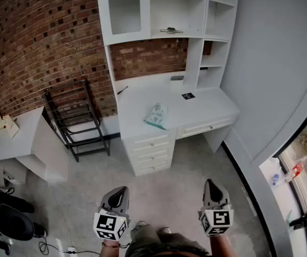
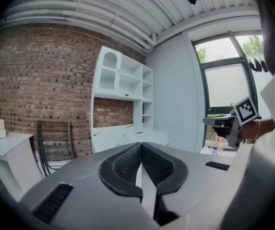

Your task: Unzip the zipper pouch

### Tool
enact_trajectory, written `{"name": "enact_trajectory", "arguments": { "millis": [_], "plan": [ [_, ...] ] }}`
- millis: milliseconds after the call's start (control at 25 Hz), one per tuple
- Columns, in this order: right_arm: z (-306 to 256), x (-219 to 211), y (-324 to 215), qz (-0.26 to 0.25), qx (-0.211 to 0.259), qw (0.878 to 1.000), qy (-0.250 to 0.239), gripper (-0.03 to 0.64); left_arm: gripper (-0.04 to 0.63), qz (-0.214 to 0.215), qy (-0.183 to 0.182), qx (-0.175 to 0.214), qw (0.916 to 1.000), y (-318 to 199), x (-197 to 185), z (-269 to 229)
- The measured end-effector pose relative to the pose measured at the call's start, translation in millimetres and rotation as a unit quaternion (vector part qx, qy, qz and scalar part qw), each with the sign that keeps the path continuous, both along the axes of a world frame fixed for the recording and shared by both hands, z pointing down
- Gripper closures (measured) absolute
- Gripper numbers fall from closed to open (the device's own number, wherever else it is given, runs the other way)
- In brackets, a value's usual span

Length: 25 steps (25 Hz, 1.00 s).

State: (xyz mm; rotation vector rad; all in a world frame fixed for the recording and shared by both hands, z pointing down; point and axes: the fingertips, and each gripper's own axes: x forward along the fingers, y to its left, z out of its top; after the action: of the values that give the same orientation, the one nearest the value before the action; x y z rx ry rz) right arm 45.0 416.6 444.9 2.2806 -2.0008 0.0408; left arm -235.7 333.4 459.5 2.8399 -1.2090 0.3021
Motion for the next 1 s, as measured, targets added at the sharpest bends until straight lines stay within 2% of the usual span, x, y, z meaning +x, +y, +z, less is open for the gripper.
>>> {"name": "enact_trajectory", "arguments": {
  "millis": [160, 480, 920, 960, 1000],
  "plan": [
    [5, -6, 8, -0.011, -0.010, 1.000, 0.003, 0.615, 0.592, 0.006, -0.022, 0.006, 0.9997, 12, -1, 3],
    [4, -6, 9, -0.016, -0.011, 1.000, 0.007, 0.616, 0.591, 0.019, -0.007, -0.011, 0.9997, 22, 10, 10],
    [13, -9, 2, -0.024, -0.011, 1.000, 0.010, 0.614, 0.591, -0.001, 0.002, -0.012, 0.9999, 18, 6, 12],
    [13, -9, 0, -0.026, -0.013, 1.000, 0.006, 0.609, 0.591, -0.004, 0.004, -0.012, 0.9999, 17, 4, 12],
    [14, -10, -2, -0.031, -0.015, 0.999, 0.001, 0.564, 0.591, -0.007, 0.007, -0.012, 0.9999, 16, 3, 11]
  ]
}}
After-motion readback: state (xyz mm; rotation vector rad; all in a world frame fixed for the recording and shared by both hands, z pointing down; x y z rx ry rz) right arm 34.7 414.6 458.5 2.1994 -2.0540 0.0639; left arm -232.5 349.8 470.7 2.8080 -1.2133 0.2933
